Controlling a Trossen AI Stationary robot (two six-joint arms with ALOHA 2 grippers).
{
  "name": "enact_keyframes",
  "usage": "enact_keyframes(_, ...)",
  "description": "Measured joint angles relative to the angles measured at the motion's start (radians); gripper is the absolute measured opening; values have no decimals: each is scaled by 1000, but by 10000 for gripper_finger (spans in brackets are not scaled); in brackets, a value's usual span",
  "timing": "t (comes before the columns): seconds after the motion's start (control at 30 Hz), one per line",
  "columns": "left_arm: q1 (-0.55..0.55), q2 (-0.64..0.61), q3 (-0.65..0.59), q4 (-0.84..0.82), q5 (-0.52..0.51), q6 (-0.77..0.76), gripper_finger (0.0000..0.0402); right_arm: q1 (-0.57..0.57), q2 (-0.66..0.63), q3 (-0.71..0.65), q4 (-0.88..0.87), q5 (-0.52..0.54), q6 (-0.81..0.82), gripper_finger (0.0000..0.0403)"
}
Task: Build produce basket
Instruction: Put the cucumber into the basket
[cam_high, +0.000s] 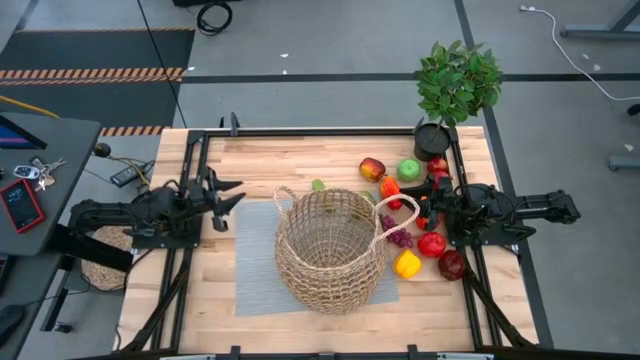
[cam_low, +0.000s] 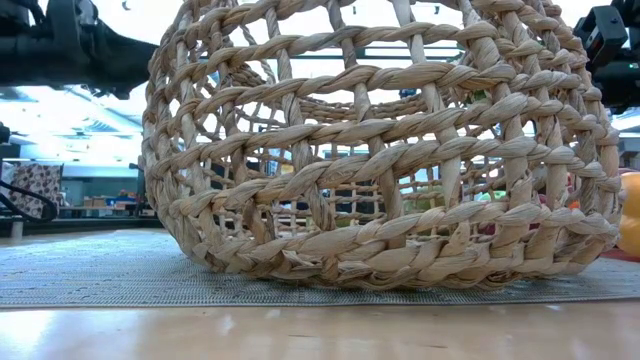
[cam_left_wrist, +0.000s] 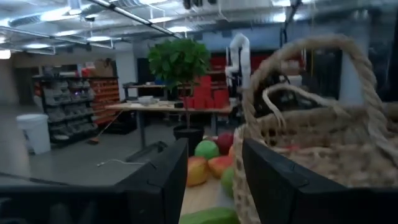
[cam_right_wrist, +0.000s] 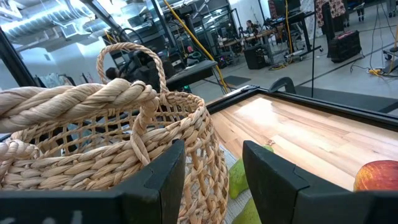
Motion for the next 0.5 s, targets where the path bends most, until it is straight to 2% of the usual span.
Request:
enact_keyframes(0.1, 0, 0, 0, 44, -38, -37, 160, 0, 0, 0, 0, 0, 0, 168)
enact_keyframes(0.23, 0, 0, 0, 90, -39, -38, 160, 0, 0, 0, 0, 0, 0, 168)
enact_keyframes(0.37, 0, 0, 0, 92, -39, 109, 160, 0, 0, 0, 0, 0, 0, 168)
enact_keyframes(0.5, 4, 3, 2, 204, -44, 213, 160, 0, 0, 0, 0, 0, 0, 168)
